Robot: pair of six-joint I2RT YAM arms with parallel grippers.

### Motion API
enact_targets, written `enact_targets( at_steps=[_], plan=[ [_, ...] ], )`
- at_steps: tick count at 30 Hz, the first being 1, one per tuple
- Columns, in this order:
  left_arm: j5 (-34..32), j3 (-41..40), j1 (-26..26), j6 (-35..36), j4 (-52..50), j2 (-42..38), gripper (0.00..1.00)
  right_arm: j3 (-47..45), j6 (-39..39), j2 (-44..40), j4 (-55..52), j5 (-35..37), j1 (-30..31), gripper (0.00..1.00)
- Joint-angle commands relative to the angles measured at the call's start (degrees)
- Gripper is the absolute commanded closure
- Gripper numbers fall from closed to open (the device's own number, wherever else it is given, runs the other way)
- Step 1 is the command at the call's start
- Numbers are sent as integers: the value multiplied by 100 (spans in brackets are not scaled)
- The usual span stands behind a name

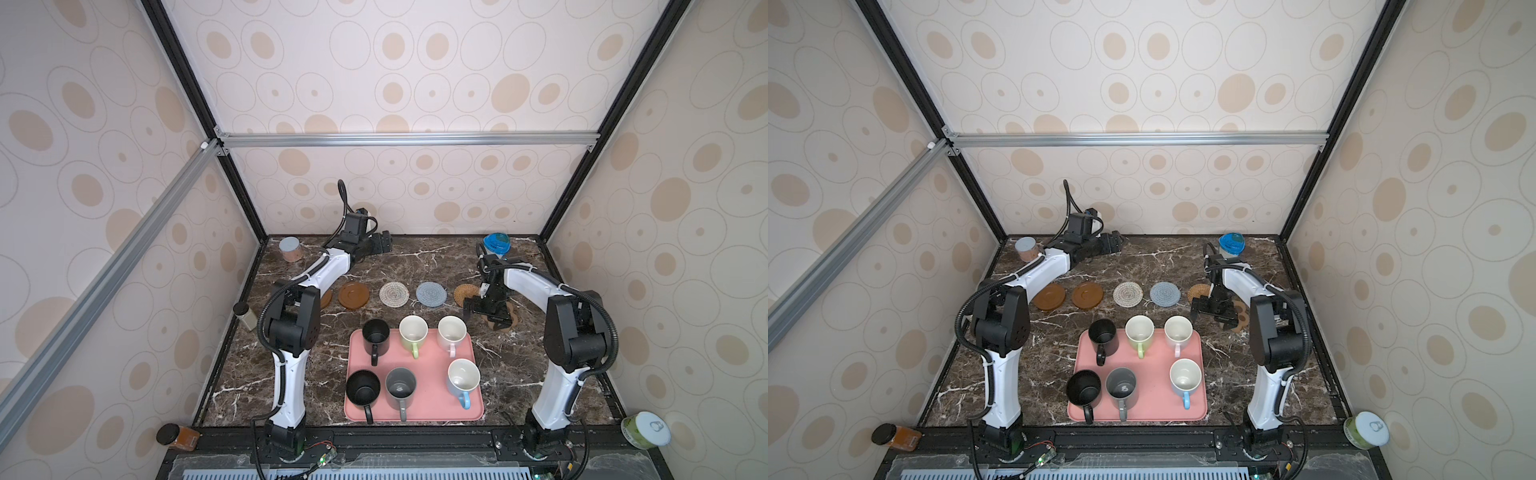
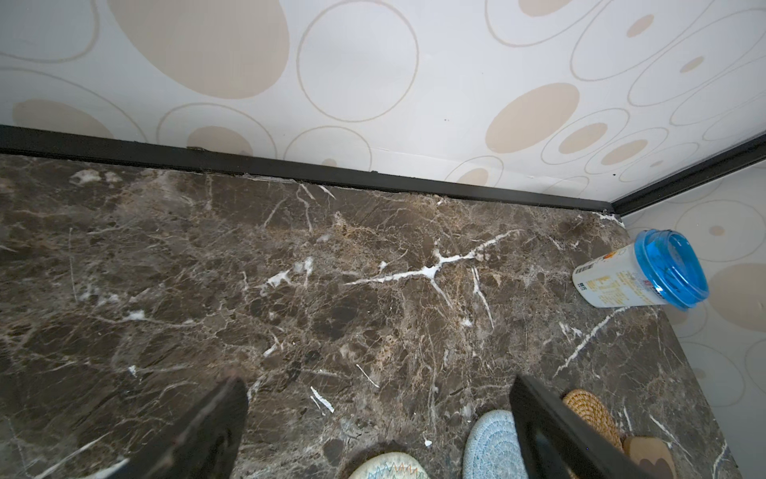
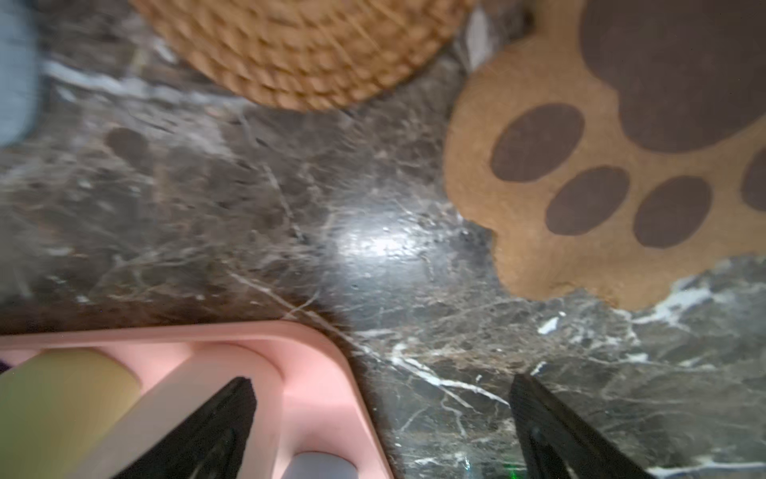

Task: Place cups on coasters
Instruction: Move the coaster to the top-right of the table.

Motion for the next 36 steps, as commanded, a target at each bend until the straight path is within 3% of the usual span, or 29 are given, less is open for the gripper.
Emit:
enact_targets(
  at_steps=[1,7,19,26,36],
  plan=[
    [57,33,53,-47,-8,-216,0,-109,383,-138,-193,637,-14,0],
    [79,124,53,-64,-71,-172,0,33,850,206,-264,1074,-44,3],
    [35,273,53,-99,-73,-81,0,-471,1372,69,613,1050,-274,28],
    [22,387,55,-82,-170,-49,0,-504,1495,103,885,1170,-340,37],
    [41,606,53,-64,-264,51,0,-633,1779,221,1264,1123,-660,44]
  ],
)
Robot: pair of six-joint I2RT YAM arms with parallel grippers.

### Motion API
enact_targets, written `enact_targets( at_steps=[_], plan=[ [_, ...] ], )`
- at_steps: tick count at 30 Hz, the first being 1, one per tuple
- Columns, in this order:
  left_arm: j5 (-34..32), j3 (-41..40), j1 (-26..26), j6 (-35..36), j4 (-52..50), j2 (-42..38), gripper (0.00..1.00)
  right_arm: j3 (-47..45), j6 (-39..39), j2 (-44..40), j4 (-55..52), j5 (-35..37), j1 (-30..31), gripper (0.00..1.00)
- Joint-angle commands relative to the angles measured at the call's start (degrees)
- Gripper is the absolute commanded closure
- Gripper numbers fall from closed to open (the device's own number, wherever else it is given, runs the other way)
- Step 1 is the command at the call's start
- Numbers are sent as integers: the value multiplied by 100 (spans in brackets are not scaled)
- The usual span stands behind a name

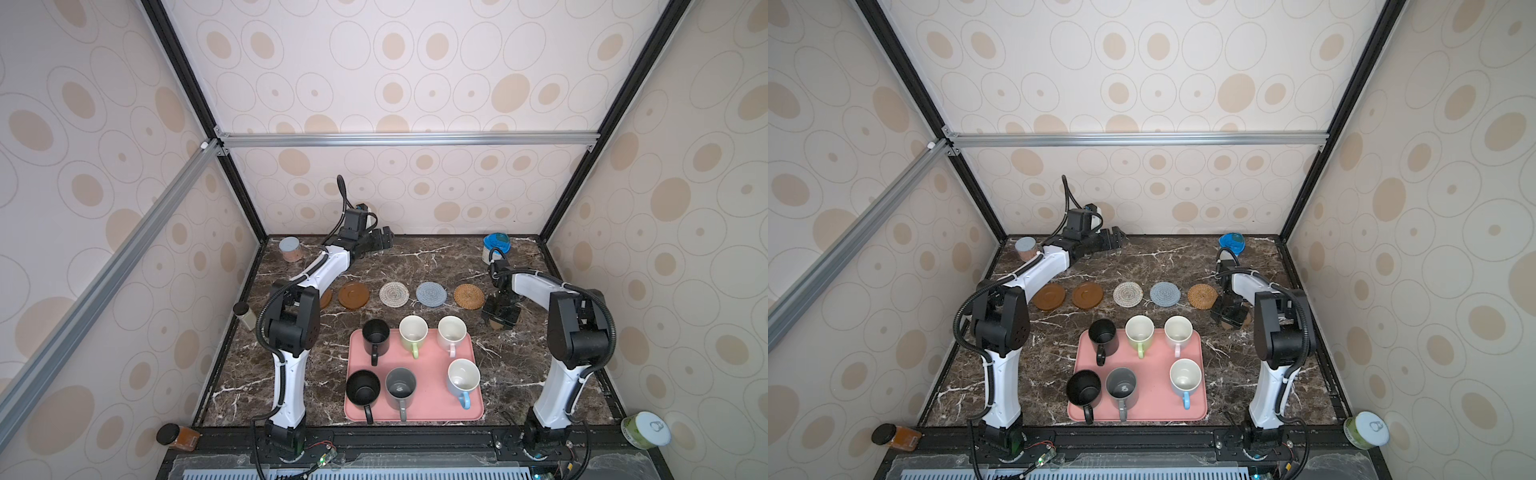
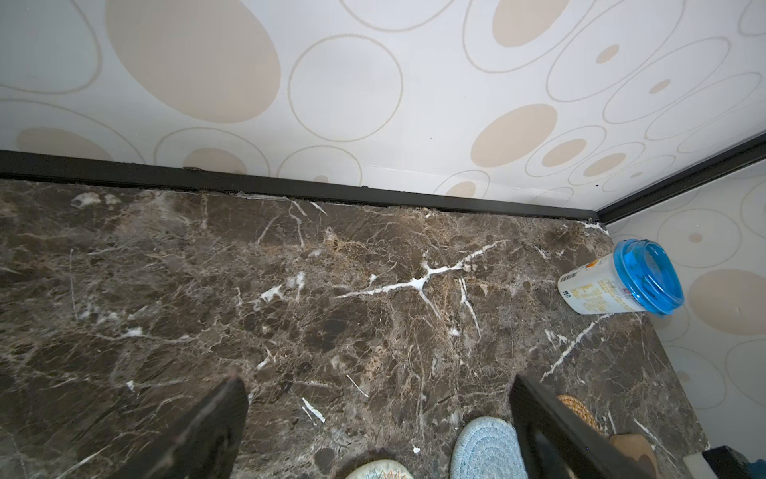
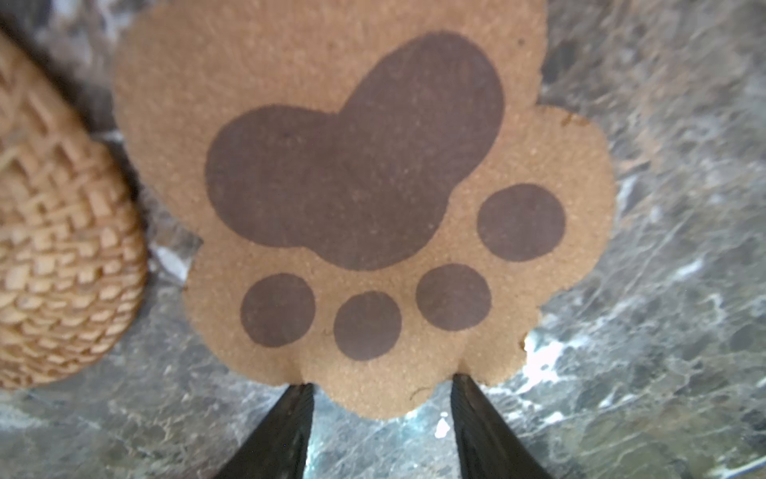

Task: Place cups on coasters
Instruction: Move the coaster to the top-right of the table.

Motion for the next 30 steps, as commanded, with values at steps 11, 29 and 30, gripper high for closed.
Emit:
enact_targets(
  at_steps=[11,29,30],
  plan=[
    [-33,296,54,-71,-158,30,0,-90,344,267,340,78,-400,46],
    [-86,248,53,-75,-138,-22,0,639,-3,672,622,-47,-708,45],
    [-82,248,53,-80,-138,-18,0,666,-43,657,618,-71,-721,45]
  ],
)
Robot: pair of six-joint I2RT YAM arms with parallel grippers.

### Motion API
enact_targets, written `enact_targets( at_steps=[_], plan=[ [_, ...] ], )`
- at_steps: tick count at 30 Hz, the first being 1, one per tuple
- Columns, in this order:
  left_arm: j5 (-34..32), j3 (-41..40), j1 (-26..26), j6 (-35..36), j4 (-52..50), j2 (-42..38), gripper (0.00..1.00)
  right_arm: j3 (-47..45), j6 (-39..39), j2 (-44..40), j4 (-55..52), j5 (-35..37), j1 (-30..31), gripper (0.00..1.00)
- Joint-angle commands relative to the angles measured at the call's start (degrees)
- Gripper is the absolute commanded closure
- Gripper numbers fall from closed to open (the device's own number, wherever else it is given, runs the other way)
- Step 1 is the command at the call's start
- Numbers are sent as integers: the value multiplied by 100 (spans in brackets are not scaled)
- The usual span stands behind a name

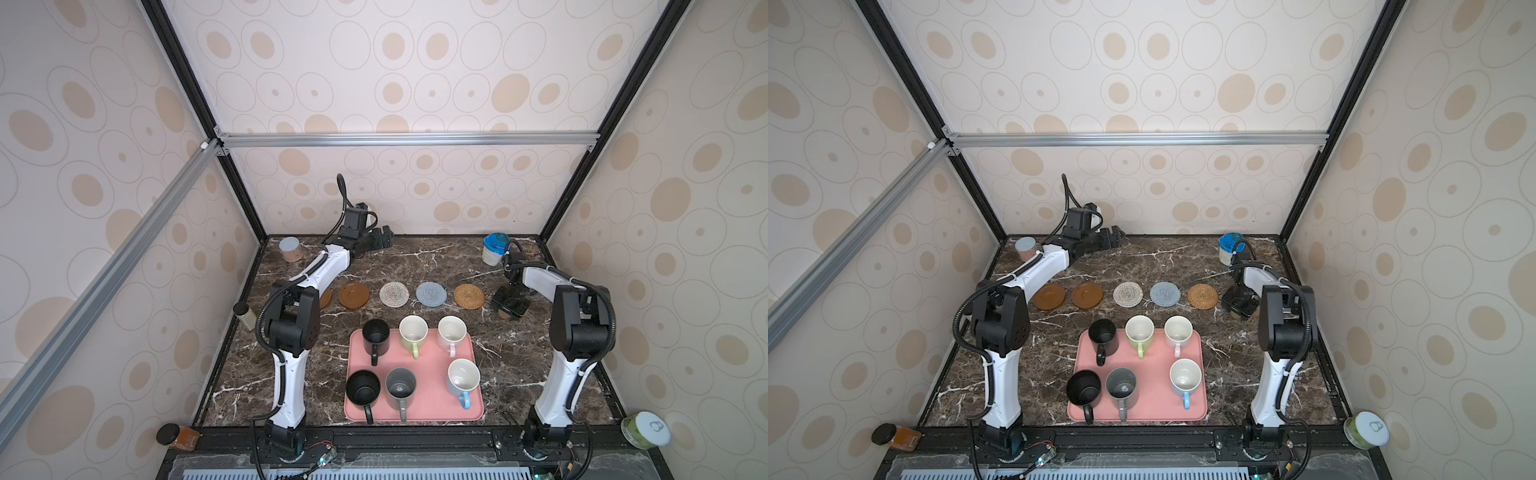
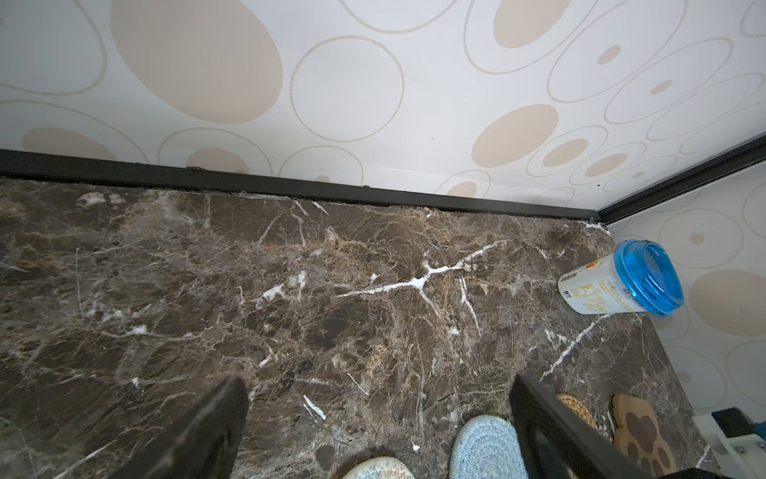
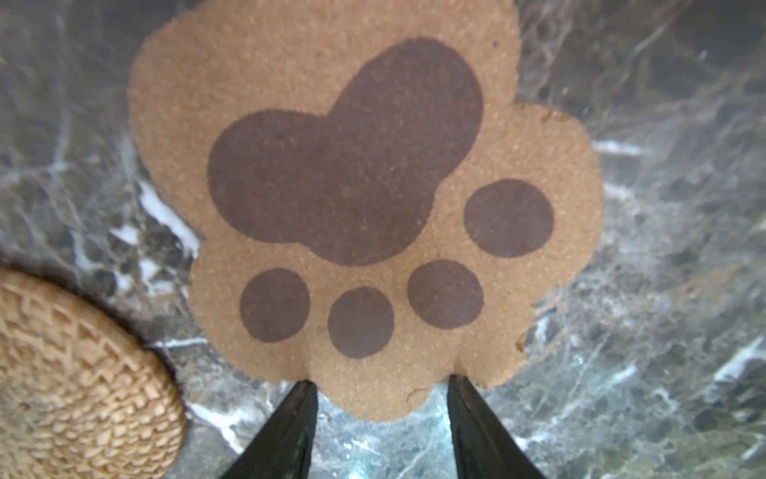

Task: Place cups on coasters
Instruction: Move the coaster to the top-right of the table.

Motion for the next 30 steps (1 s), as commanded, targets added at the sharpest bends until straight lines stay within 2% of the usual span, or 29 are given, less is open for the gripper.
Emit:
enact_targets(
  at_steps=[1,9,17,30],
  plan=[
    [-63,204,51,-80,-14,-25,0,94,-185,219,300,-67,-113,44],
    [-62,151,51,-110,-11,-33,0,-129,-477,-528,281,-277,-150,31],
    [-39,169,51,-123,26,-11,0,-620,-530,-1163,319,-370,-509,29],
    [14,284,51,-77,-51,46,0,-417,-674,-661,661,-1109,-1314,30]
  ],
)
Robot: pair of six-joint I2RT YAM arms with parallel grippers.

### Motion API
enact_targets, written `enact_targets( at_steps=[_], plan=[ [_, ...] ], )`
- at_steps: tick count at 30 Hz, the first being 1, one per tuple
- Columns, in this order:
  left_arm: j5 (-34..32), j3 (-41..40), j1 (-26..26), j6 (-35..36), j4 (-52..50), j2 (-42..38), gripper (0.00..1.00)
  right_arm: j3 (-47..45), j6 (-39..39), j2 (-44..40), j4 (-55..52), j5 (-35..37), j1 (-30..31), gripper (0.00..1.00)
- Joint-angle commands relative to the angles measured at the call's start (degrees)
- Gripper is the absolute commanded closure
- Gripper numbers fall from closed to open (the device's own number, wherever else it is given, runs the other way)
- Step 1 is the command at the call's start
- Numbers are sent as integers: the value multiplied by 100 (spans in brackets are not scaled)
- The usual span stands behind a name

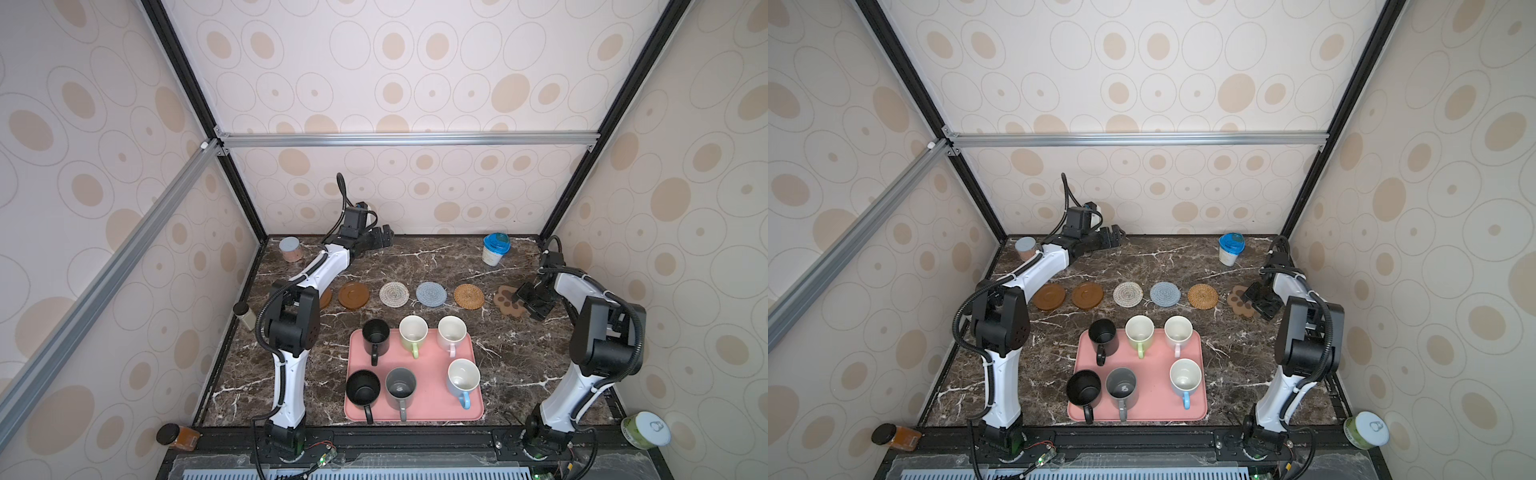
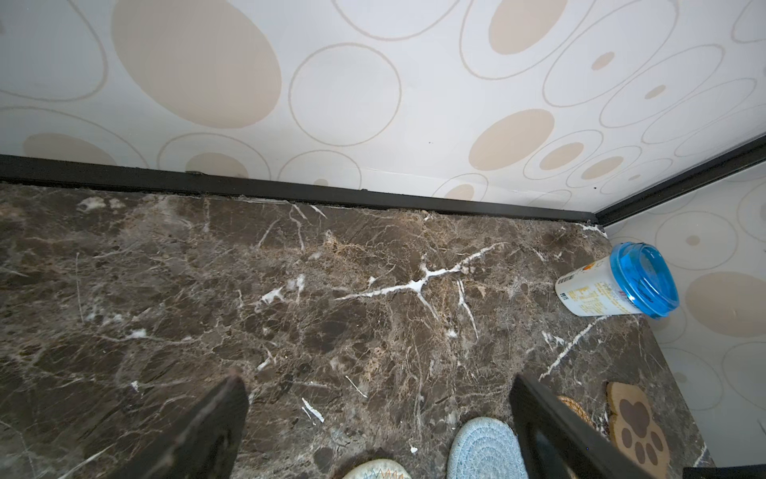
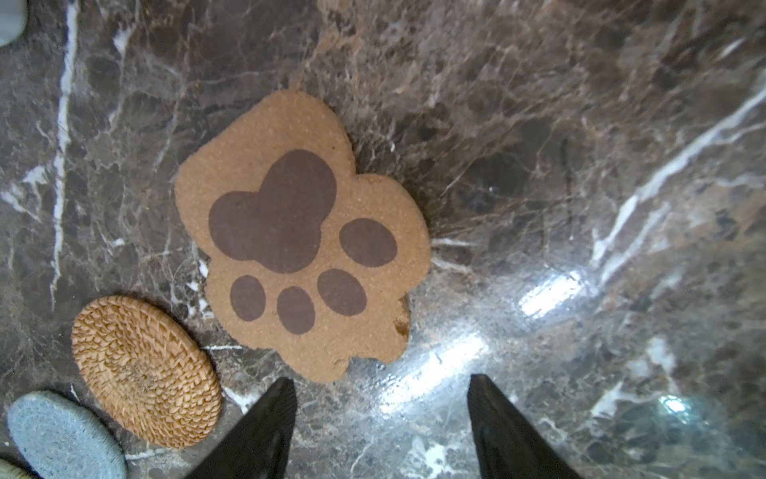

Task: Place cups on coasters
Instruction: Move the coaster to the top-right of the table.

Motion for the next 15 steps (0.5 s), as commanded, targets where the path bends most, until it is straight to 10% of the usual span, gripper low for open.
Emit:
enact_targets(
  at_steps=[1,15],
  plan=[
    [14,220,51,-79,-42,37,0,209,-30,243,62,-235,-197,31],
    [-67,-15,51,-179,129,-102,0,516,447,753,521,-654,-487,32]
  ],
)
